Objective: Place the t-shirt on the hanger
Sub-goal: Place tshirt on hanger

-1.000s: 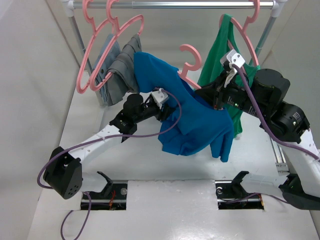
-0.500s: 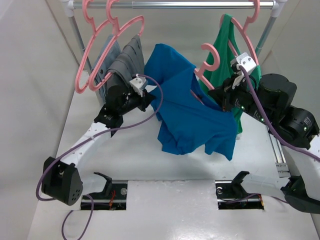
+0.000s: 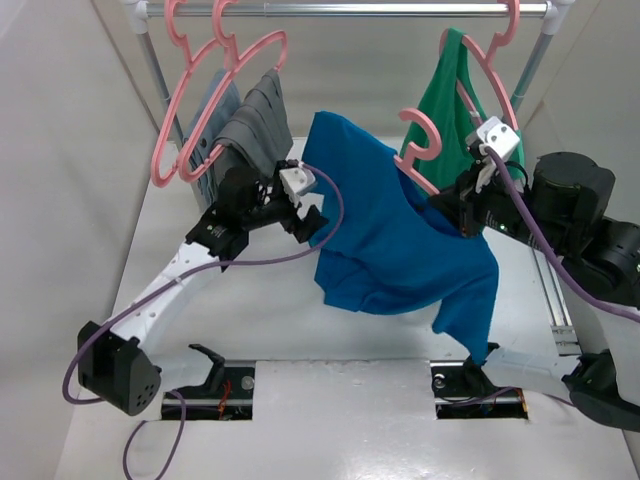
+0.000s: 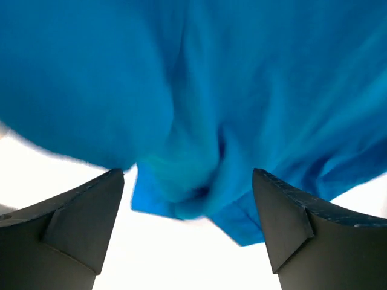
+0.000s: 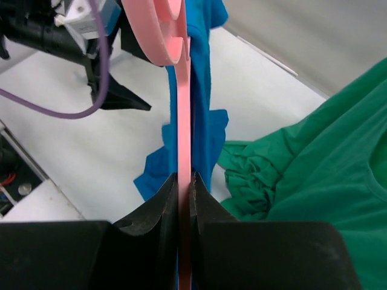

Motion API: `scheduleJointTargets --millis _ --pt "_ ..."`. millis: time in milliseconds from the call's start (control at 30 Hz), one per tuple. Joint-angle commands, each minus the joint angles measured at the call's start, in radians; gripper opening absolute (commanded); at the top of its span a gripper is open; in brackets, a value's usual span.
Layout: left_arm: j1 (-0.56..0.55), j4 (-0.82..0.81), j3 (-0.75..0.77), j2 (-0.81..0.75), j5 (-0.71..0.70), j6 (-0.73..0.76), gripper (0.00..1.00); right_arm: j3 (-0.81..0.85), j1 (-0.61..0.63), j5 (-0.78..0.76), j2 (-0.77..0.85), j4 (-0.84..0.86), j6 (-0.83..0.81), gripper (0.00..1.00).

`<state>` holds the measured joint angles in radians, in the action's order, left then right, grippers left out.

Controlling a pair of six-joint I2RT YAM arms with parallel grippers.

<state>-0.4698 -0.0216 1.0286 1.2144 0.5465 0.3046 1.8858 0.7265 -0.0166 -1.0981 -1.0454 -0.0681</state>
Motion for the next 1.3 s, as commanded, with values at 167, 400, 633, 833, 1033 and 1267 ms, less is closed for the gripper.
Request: scheduleJointTargets --millis 167,400,633,833,1033,1267 --pt "-0.026 -0.191 -0.015 -0.246 -0.101 0.073 0.86 0.084 -0.006 0.018 0.018 -0.079 -0.038 0.0" --pt "0.006 -0.1 0.063 -0.155 -0.039 0.045 0.95 0.084 -0.006 0.176 0.038 -0.15 -0.097 0.0" --pt "0.083 -0.032 0.068 -0.042 0.112 0.097 0.94 0.084 -0.006 0.27 0.095 -0.12 -0.107 0.0" --pt "0.137 -0.052 0.068 -0.042 0.194 0.021 0.0 0.084 -0.006 0.259 0.115 -0.142 -0.107 0.0" --pt "0.238 0.005 0.088 -0.029 0.309 -0.028 0.0 0.167 -0.006 0.155 0.101 -0.294 -0.098 0.0" --pt "0.292 0.023 0.088 -0.009 0.215 -0.048 0.0 0.19 -0.006 0.121 0.135 -0.329 -0.065 0.0"
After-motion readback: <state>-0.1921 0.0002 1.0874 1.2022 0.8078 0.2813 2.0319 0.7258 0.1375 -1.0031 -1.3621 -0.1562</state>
